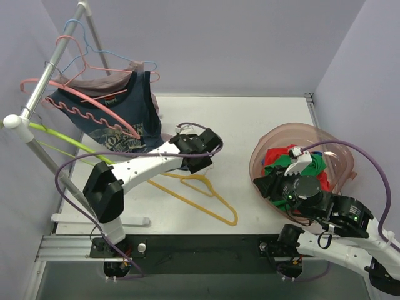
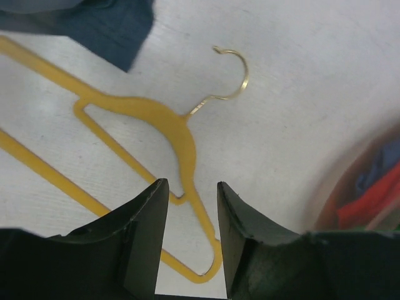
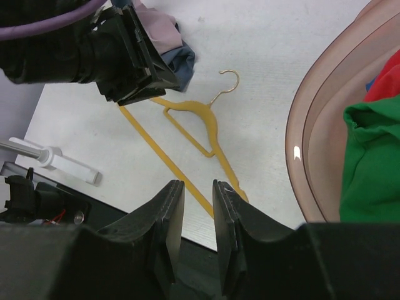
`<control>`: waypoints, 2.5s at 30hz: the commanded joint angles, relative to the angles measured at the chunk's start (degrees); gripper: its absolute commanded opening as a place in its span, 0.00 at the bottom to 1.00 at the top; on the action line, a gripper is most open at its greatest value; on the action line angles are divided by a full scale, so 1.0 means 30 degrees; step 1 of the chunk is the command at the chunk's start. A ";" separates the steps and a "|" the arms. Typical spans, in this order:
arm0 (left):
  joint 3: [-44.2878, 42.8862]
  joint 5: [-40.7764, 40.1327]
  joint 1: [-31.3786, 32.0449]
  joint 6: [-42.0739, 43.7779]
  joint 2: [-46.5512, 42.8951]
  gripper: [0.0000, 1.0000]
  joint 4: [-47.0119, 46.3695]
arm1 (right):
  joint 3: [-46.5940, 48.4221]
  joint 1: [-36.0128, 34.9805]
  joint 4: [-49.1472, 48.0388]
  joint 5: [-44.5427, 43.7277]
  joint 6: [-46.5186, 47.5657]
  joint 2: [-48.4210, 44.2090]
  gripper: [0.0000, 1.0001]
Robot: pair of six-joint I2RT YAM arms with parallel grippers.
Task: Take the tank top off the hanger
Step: Pick up the hanger at the center of the board.
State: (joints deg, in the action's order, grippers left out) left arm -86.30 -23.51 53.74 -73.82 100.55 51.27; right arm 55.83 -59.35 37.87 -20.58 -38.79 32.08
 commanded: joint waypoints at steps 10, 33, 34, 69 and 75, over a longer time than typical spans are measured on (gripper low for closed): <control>0.0201 0.1915 -0.2120 -1.2800 0.1930 0.55 0.4034 | 0.0841 -0.0167 0.0151 -0.0347 0.0623 -0.0087 0.26; 0.1141 0.0014 -0.2824 -1.6995 0.4158 0.61 0.0607 | 0.0930 -0.0196 0.0151 0.0385 0.0858 -0.0555 0.26; 0.1053 -0.0016 -0.2824 -1.6936 0.4100 0.60 0.0520 | 0.0901 -0.0167 0.0151 0.0356 0.0887 -0.0584 0.25; -0.4047 0.2620 -0.1710 -1.7697 0.6180 0.59 0.6966 | 0.0783 -0.0196 0.0415 0.0062 0.0946 -0.0936 0.26; -0.3108 0.3441 -0.1623 -1.7902 0.6384 0.59 0.6437 | 0.0696 -0.0196 0.0444 0.0150 0.0829 -0.1053 0.26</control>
State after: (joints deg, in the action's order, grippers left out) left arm -96.23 -13.91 48.36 -113.32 118.87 68.86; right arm 57.17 -59.40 38.85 -19.49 -36.18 29.23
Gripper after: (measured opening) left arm 0.592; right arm 0.259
